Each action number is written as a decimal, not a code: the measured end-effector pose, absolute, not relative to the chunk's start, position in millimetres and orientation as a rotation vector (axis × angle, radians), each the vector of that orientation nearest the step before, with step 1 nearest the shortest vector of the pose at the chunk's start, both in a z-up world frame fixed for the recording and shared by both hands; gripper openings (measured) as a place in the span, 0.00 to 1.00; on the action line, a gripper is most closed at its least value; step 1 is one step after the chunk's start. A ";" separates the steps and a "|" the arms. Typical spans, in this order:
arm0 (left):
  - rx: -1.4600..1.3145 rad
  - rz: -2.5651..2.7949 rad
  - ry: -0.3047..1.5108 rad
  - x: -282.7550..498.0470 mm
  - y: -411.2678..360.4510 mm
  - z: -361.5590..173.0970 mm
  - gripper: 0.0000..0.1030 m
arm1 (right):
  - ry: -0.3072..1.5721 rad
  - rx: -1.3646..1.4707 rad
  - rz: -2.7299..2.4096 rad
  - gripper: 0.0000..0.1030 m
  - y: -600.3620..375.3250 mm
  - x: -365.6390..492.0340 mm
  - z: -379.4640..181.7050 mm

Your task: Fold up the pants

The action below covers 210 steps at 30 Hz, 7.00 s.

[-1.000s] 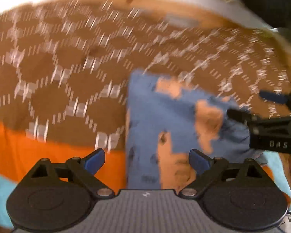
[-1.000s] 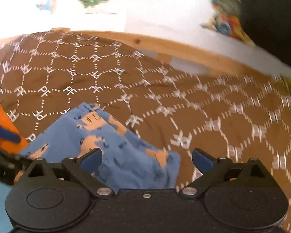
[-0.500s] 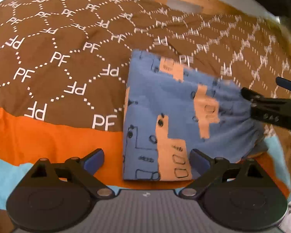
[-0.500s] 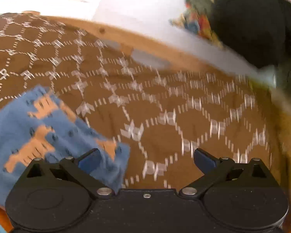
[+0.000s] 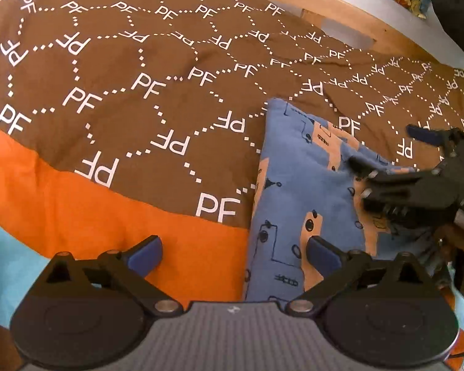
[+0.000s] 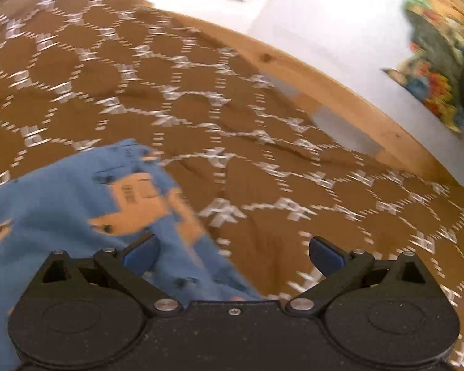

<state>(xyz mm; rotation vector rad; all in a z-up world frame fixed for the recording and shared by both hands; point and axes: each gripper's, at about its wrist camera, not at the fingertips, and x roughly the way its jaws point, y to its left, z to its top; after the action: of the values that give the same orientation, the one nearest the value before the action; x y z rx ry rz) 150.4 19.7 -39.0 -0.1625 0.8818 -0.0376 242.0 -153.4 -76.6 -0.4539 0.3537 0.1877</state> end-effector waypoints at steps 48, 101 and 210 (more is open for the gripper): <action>-0.206 -0.223 0.876 128.3 20.1 -15.0 1.00 | 0.541 0.145 0.359 0.99 -256.4 150.6 -70.4; -0.450 -0.295 0.897 141.5 39.8 -32.5 0.62 | 0.588 0.655 0.559 0.52 -306.8 231.6 -122.0; -0.329 -0.230 0.648 240.7 51.5 -36.6 0.15 | 0.429 -0.088 0.171 0.06 -227.6 317.0 -19.1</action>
<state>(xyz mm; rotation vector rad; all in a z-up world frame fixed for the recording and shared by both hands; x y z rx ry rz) 240.7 51.5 -36.6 -0.3287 0.6481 -0.2304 317.0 -227.6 -19.1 -0.0877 0.4294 0.1708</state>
